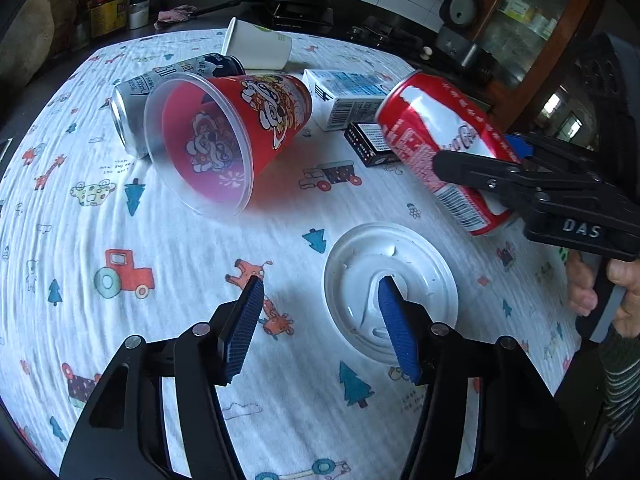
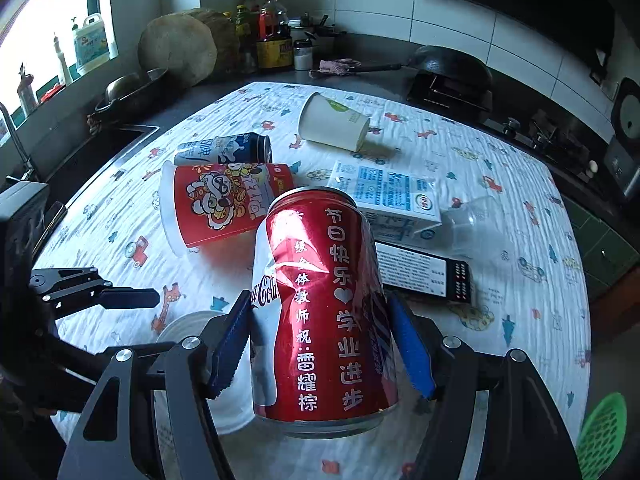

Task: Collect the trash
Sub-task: 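Grasp the red Coca-Cola can with the right tool while the left tool grasps the white plastic lid, then drop the can into the green basket with the right tool while the left tool drops the lid in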

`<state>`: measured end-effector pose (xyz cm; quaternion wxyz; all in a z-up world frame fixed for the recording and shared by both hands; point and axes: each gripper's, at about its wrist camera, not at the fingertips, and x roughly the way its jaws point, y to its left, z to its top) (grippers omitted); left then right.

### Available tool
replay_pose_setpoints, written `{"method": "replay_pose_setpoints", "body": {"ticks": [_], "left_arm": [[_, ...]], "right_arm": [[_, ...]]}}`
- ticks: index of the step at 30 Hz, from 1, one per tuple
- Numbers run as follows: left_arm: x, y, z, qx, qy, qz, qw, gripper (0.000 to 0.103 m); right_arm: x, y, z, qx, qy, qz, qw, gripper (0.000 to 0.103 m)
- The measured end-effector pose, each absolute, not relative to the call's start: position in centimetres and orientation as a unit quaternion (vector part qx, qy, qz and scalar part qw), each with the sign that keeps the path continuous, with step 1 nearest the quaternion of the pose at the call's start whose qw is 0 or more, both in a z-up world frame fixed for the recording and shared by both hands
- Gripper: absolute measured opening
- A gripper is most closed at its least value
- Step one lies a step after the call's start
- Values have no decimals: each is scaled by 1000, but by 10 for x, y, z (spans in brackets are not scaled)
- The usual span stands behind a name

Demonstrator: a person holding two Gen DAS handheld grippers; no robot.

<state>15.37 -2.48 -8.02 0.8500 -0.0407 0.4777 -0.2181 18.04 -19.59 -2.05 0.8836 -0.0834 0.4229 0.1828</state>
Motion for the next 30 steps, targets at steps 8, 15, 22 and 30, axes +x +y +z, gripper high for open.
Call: {"method": "replay_pose_setpoints", "body": {"ticks": [8, 15, 22, 30], "left_arm": [[157, -39, -90, -14, 482, -218, 849, 37], [153, -51, -83, 11, 468, -212, 858, 7], [152, -81, -65, 7, 460, -241, 855, 5], [154, -157, -35, -1, 449, -331, 830, 4]], "right_arm": [[141, -263, 0, -58, 401, 135, 904, 65], [112, -341, 7, -28, 392, 53, 918, 65], [91, -437, 0, 15, 398, -54, 916, 65], [70, -538, -30, 62, 424, -155, 890, 65]]}}
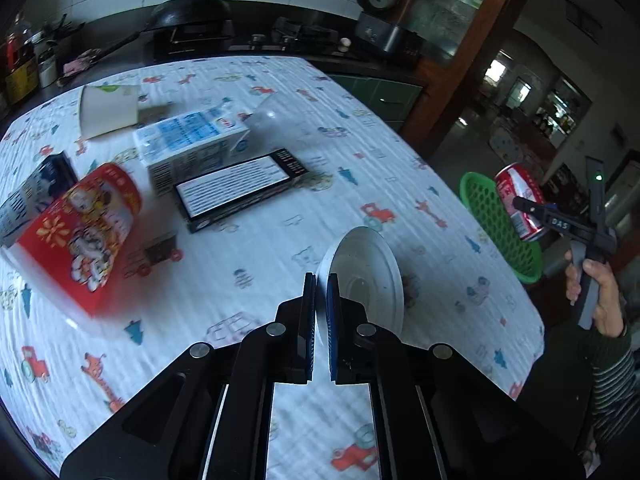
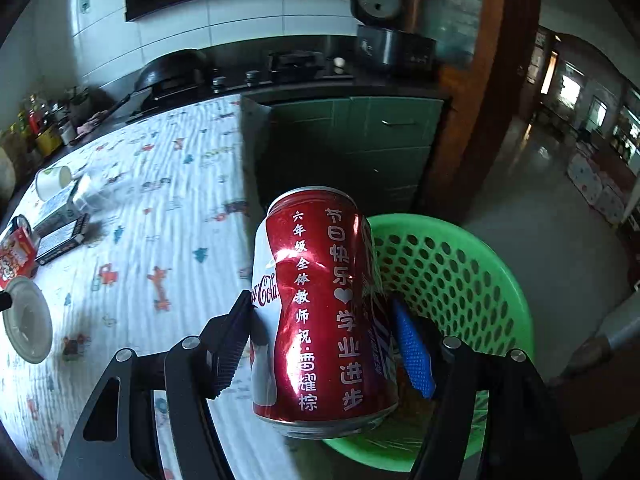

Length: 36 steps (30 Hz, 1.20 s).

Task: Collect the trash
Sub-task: 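Drop the can into the green basket with the right tool while the left tool drops the lid in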

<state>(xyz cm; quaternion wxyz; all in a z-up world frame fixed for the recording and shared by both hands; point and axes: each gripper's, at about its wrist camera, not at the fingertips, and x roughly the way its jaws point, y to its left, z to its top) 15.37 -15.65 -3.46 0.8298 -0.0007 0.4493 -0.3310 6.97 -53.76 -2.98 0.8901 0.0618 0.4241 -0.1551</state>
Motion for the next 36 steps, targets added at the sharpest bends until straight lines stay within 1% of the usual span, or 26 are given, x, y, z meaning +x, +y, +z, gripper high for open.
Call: {"method": "replay_pose_setpoints", "body": {"ticks": [8, 10, 12, 16, 21, 26, 30, 32, 33, 34, 35, 36], "left_arm": [[156, -259, -8, 22, 438, -406, 801, 4], [155, -284, -3, 31, 436, -422, 794, 4], [154, -310, 1, 39, 435, -437, 786, 4], [150, -362, 6, 52, 433, -465, 770, 4], [144, -421, 2, 70, 436, -483, 756, 4], [138, -468, -14, 85, 450, -487, 744, 5], [138, -488, -28, 85, 472, -486, 731, 7], [137, -491, -33, 82, 480, -490, 724, 13], [136, -492, -34, 82, 480, -489, 723, 23], [136, -491, -35, 83, 479, -488, 725, 38], [133, -490, -34, 84, 476, -486, 728, 44], [133, -486, -32, 85, 471, -484, 733, 47]], "right_arm": [[51, -593, -61, 80, 441, -205, 870, 66], [43, -601, -64, 93, 438, -203, 871, 68], [36, -607, -63, 95, 432, -209, 872, 74], [19, -616, -57, 104, 418, -211, 877, 75], [-4, -619, -41, 97, 396, -221, 886, 80], [-28, -617, -28, 90, 376, -225, 894, 82], [-42, -616, -22, 92, 366, -222, 899, 82], [-46, -614, -19, 90, 363, -221, 901, 82], [-47, -613, -18, 88, 362, -220, 901, 82], [-48, -611, -17, 88, 361, -219, 902, 82], [-49, -610, -16, 88, 360, -216, 903, 82], [-49, -608, -15, 88, 359, -214, 904, 82]]}}
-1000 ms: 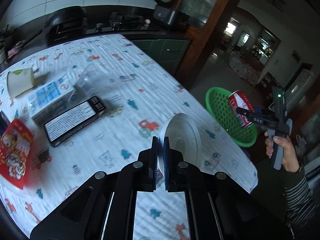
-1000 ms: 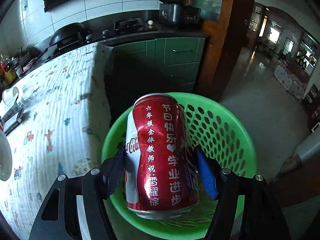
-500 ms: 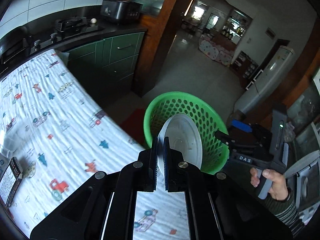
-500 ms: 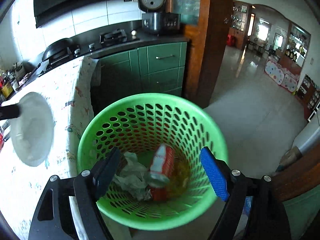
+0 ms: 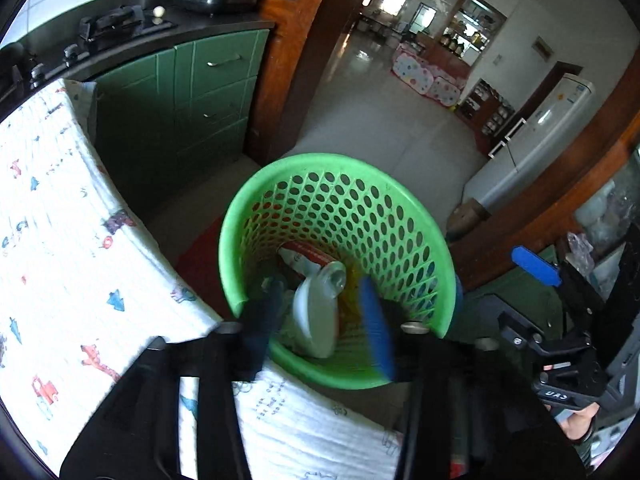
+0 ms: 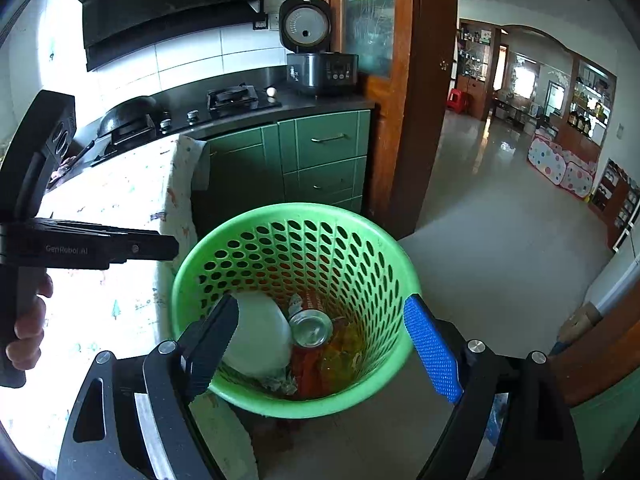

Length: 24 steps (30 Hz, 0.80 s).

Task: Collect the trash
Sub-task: 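Drop the can into the green basket with the right tool while the left tool drops the lid in, then swing both open tools back over the table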

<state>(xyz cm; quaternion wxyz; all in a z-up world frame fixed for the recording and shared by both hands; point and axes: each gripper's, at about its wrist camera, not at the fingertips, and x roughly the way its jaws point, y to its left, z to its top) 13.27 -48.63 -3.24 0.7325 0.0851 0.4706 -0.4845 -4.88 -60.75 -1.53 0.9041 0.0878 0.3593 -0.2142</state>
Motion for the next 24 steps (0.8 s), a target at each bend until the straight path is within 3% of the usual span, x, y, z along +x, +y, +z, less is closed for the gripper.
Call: {"method": "replay_pose_setpoints", "body": {"ticks": [8, 24], "left_arm": [[135, -439, -19, 89, 446, -461, 762, 47], [170, -253, 9, 79, 410, -318, 851, 53]], "right_arm": [[-36, -582, -5, 79, 353, -185, 914, 84], [45, -464, 1, 38, 368, -57, 927, 86]]}}
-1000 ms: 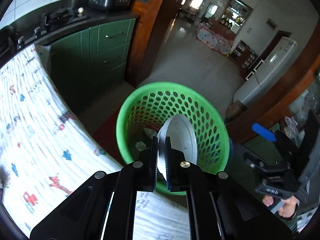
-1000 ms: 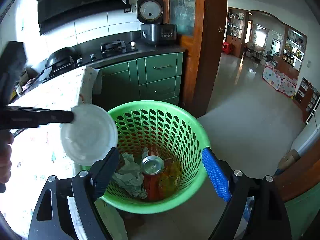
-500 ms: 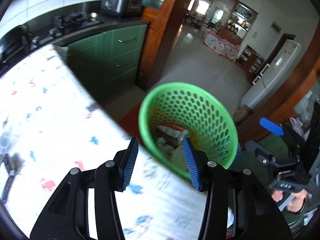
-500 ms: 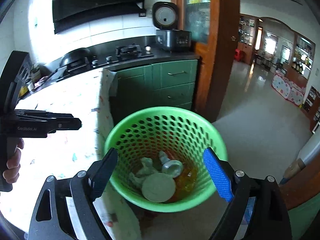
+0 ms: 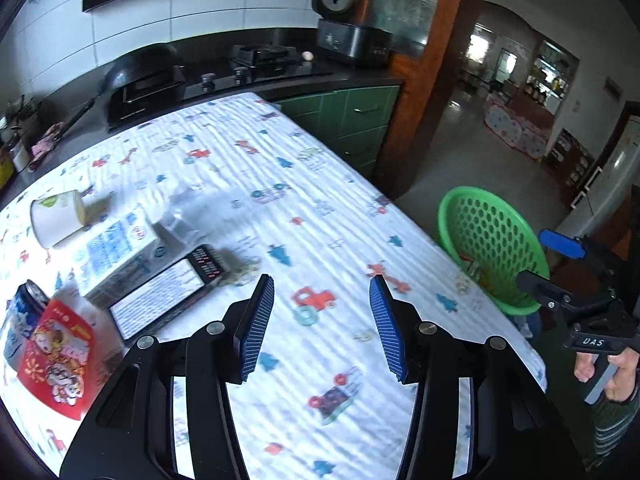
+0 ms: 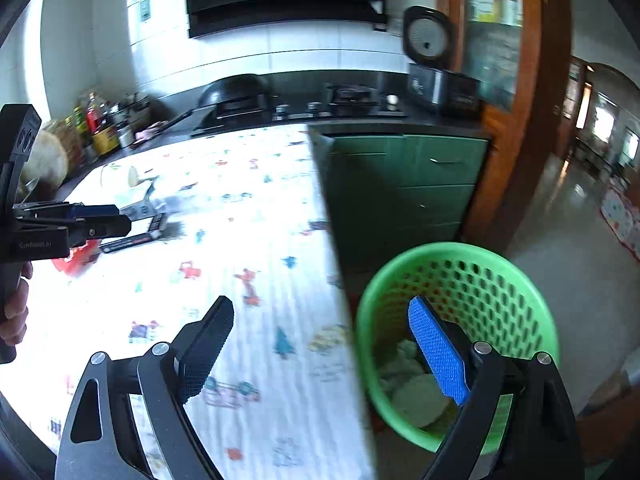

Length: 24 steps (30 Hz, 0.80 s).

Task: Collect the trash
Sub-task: 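Swing both open tools back over the table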

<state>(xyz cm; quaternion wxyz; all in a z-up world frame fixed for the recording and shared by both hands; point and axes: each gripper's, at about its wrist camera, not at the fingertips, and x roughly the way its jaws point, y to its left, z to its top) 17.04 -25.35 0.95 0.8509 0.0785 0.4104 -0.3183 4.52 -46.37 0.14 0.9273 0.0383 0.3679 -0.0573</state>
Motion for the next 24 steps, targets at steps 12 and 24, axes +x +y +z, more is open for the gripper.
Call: {"method": "replay_pose_setpoints", "body": {"ticks": [12, 24], "left_arm": [[217, -127, 17, 103, 416, -180, 885, 78], [257, -56, -8, 103, 486, -156, 854, 82]], "right_arm": [[96, -366, 7, -11, 381, 27, 924, 87], [143, -292, -1, -45, 418, 89, 903, 88]]}}
